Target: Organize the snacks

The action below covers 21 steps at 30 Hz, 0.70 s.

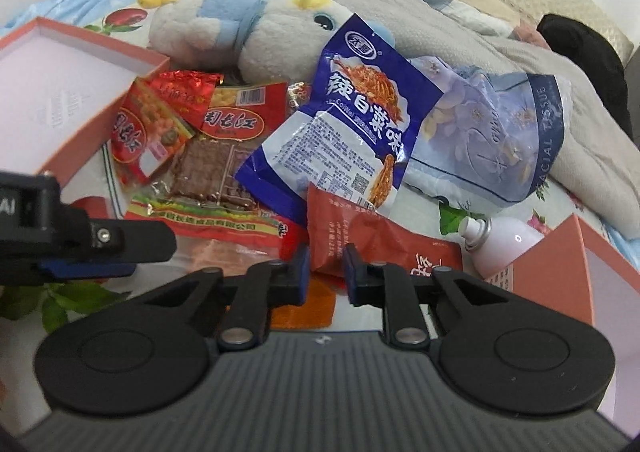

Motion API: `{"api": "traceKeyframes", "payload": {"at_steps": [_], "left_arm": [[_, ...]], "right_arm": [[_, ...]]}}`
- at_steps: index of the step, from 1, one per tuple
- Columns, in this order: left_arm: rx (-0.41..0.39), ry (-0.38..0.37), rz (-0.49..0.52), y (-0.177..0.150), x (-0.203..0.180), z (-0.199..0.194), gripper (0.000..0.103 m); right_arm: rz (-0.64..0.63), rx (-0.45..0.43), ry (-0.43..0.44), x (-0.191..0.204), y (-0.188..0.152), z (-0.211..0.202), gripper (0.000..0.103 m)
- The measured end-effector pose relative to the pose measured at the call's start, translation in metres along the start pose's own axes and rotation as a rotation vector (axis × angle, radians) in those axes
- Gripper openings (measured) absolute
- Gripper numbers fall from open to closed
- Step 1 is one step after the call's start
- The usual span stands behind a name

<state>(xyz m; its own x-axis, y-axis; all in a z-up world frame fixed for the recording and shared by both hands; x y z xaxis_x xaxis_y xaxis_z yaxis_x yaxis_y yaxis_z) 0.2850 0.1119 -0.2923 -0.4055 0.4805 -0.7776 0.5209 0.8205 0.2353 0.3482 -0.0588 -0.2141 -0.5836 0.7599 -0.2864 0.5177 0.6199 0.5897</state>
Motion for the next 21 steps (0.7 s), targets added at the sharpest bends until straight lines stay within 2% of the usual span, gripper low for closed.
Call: {"api": "traceKeyframes", "payload": {"at_steps": [2, 4, 6, 8, 9, 14, 21], "left_arm": [[0.001, 0.000, -0.012, 0.000, 0.001, 0.003, 0.049], [0.005, -0.001, -0.013, -0.001, 0.000, 0.007, 0.039], [0.014, 0.005, -0.008, -0.003, -0.001, 0.012, 0.022], [0.009, -0.013, 0.005, -0.003, -0.003, 0.012, 0.010], [0.006, -0.012, 0.018, -0.004, -0.006, 0.011, 0.008], [0.004, -0.035, 0.040, -0.007, -0.016, 0.004, 0.003], [0.005, -0.054, 0.069, -0.019, -0.023, -0.021, 0.002]], "right_arm": [[-0.023, -0.007, -0.014, 0.003, 0.000, 0.000, 0.014], [-0.039, -0.010, -0.023, 0.005, -0.001, -0.001, 0.013], [-0.057, -0.014, -0.036, 0.007, 0.000, -0.003, 0.011], [-0.074, -0.026, -0.056, 0.009, 0.000, -0.006, 0.010], [-0.081, -0.031, -0.065, 0.010, 0.000, -0.009, 0.009], [-0.079, -0.043, -0.092, 0.007, -0.002, -0.024, 0.007], [-0.083, -0.069, -0.121, 0.008, -0.014, -0.055, 0.005]]}}
Point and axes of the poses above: each gripper's, at about its wrist camera, not at the fingertips, and z roughly the way its jaws point, x to its left, y to its top, the point moved 1 cm from there along z, roughly the way its jaws point, and after that the axes turned 2 degrees about x, right-handed, at the moved point
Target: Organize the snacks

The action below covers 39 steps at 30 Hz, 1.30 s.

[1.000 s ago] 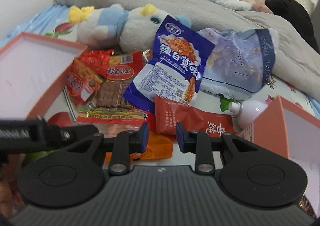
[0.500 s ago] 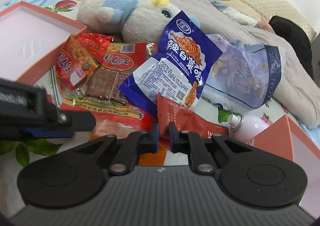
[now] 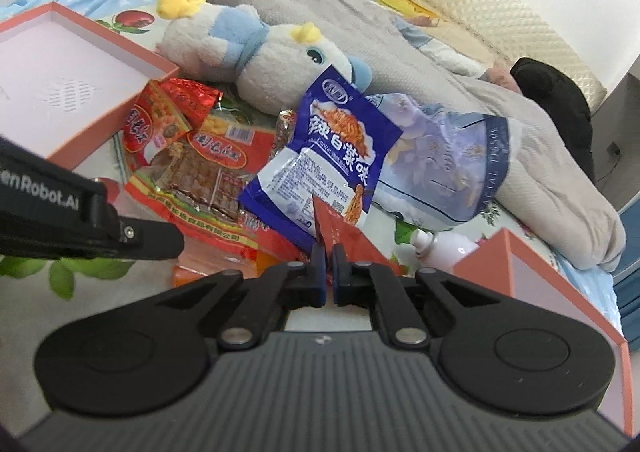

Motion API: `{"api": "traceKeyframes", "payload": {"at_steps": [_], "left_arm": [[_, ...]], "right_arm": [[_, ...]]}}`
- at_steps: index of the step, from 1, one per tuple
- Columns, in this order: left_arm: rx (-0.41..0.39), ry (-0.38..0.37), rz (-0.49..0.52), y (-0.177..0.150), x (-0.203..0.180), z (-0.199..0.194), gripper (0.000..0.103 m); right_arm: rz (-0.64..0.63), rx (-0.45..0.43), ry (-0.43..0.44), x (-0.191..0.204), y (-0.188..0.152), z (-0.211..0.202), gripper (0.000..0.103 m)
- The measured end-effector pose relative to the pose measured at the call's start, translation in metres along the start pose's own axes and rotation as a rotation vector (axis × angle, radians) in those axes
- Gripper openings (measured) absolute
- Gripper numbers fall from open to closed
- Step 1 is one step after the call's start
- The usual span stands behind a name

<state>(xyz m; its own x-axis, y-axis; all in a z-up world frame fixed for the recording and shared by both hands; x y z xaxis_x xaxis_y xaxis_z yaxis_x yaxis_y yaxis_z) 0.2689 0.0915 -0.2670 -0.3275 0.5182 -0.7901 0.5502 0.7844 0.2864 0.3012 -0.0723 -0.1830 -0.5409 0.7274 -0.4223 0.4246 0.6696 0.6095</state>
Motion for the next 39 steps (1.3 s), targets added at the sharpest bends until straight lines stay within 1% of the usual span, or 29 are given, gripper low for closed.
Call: {"api": "traceKeyframes", "payload": {"at_steps": [7, 16, 25, 34, 39], "left_arm": [[0.020, 0.010, 0.024, -0.017, -0.002, -0.029, 0.002], [0.071, 0.060, 0.071, -0.047, 0.000, -0.069, 0.001], [0.089, 0.119, 0.105, -0.071, 0.000, -0.114, 0.001], [0.108, 0.197, 0.158, -0.089, 0.005, -0.143, 0.001], [0.133, 0.210, 0.171, -0.097, 0.009, -0.148, 0.002]], "right_arm": [[0.008, -0.015, 0.003, 0.002, -0.016, -0.038, 0.005], [0.007, -0.013, 0.068, 0.020, -0.045, -0.086, 0.005], [0.043, -0.015, 0.130, 0.031, -0.071, -0.131, 0.004], [0.056, 0.008, 0.195, 0.043, -0.102, -0.160, 0.005], [0.061, 0.037, 0.223, 0.048, -0.119, -0.167, 0.005]]}}
Point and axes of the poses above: each gripper's, at about its wrist camera, not at the fingertips, and z roughly the way its jaws point, x to its left, y to its top, the point moved 1 cm from there along z, roughly the way its jaws point, and after that the axes turned 2 degrees about x, right-handed, at the moved point
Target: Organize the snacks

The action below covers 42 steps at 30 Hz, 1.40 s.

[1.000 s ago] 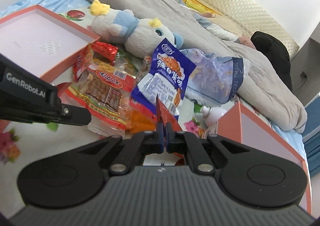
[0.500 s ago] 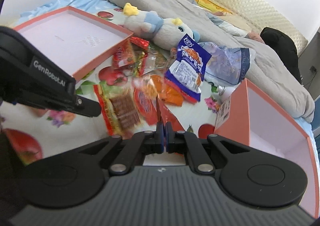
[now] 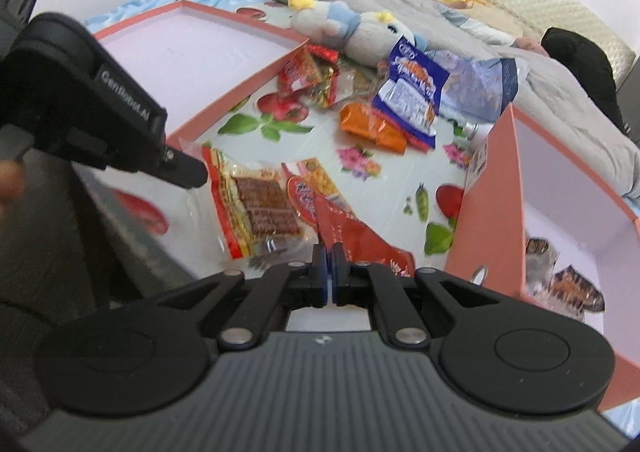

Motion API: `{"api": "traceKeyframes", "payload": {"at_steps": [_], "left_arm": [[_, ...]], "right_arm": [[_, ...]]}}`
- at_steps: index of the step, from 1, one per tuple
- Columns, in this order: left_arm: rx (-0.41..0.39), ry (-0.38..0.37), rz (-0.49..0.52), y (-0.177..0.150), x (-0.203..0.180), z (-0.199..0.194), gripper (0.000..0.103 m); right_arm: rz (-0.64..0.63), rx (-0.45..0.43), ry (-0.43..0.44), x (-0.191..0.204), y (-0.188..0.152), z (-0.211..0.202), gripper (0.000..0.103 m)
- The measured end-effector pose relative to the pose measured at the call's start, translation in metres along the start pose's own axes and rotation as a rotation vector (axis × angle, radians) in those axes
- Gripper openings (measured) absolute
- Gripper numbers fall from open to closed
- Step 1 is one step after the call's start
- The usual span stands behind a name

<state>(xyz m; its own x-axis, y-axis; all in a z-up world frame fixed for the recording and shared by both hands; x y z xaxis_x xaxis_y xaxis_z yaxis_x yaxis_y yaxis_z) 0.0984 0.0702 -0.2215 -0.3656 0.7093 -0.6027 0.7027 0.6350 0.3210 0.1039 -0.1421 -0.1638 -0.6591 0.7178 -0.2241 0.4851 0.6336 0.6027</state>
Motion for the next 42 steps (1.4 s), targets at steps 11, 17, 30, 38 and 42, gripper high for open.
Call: {"api": "traceKeyframes", "payload": {"at_steps": [11, 17, 30, 38, 42], "left_arm": [[0.074, 0.081, 0.120, -0.004, -0.002, -0.009, 0.064], [0.073, 0.121, 0.319, -0.001, -0.022, -0.012, 0.072], [0.085, 0.146, 0.638, 0.019, -0.050, 0.029, 0.072], [0.128, 0.165, 0.783, 0.006, -0.046, 0.061, 0.082], [0.113, 0.191, 0.822, 0.007, -0.044, 0.069, 0.085]], "right_arm": [[0.197, 0.089, 0.056, -0.015, -0.023, -0.002, 0.009], [0.361, 0.092, 0.038, -0.032, -0.023, -0.012, 0.046], [0.825, 0.073, 0.012, -0.060, -0.032, 0.018, 0.068], [0.983, 0.047, -0.059, -0.072, -0.034, 0.040, 0.069], [1.012, 0.048, -0.090, -0.072, -0.030, 0.051, 0.082]]}}
Point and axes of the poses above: each gripper's, at about its wrist camera, not at the fingertips, and z roughly the way its jaws point, x to its left, y to its top, the point moved 1 cm from there along z, roughly the way its jaws point, and after that the axes turned 2 degrees about x, right-handed, at the moved point
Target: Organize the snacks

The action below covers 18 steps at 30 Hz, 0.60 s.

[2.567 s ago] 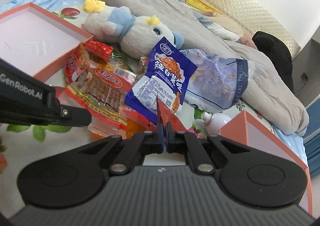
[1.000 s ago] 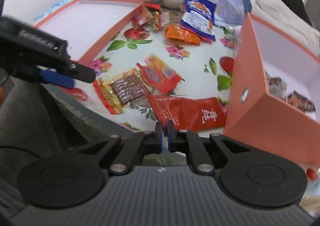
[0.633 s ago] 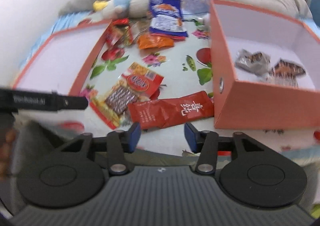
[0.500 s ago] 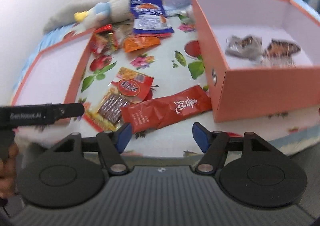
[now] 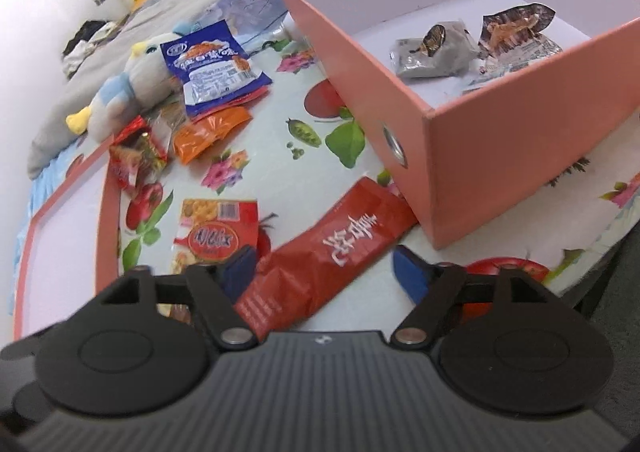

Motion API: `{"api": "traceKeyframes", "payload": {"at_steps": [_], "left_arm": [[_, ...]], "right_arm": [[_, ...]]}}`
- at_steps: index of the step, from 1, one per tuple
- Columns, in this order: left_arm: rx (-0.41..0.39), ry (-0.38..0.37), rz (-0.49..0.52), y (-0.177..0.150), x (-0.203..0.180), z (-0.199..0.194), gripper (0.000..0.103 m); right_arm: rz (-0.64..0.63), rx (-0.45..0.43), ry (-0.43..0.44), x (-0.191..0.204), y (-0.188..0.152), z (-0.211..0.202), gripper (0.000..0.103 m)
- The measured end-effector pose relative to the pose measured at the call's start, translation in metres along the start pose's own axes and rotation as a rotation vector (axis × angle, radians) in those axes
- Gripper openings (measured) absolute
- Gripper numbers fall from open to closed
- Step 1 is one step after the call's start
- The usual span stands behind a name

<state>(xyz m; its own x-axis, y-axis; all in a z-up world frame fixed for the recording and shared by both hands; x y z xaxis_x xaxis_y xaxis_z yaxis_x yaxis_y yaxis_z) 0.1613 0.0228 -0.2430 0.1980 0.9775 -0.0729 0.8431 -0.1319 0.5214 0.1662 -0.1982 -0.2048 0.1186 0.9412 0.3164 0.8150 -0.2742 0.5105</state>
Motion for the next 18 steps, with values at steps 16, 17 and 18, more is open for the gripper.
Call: {"api": "traceKeyframes", "payload": {"at_steps": [16, 17, 18], "left_arm": [[0.004, -0.024, 0.014, -0.006, 0.002, 0.003, 0.085], [-0.008, -0.030, 0.017, -0.005, 0.002, 0.001, 0.085], [-0.018, -0.034, 0.020, -0.005, 0.001, -0.001, 0.085]], "right_arm": [[-0.253, 0.007, -0.236, 0.032, -0.004, 0.045, 0.081], [-0.263, 0.006, -0.228, 0.031, -0.005, 0.044, 0.081], [-0.272, 0.007, -0.211, 0.030, -0.004, 0.043, 0.079]]}}
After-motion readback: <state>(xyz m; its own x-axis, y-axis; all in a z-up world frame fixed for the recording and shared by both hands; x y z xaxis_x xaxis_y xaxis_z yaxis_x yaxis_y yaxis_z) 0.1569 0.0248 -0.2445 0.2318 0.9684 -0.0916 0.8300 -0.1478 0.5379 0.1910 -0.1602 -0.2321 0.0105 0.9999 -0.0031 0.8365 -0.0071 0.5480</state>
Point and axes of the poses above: each gripper's, at about its wrist camera, not at the fingertips, and z roughly the way its jaws point, x to its left, y to its top, the point moved 1 cm from there along z, roughly the way its jaws point, and after that the axes turned 2 degrees about x, right-handed, at the moved point
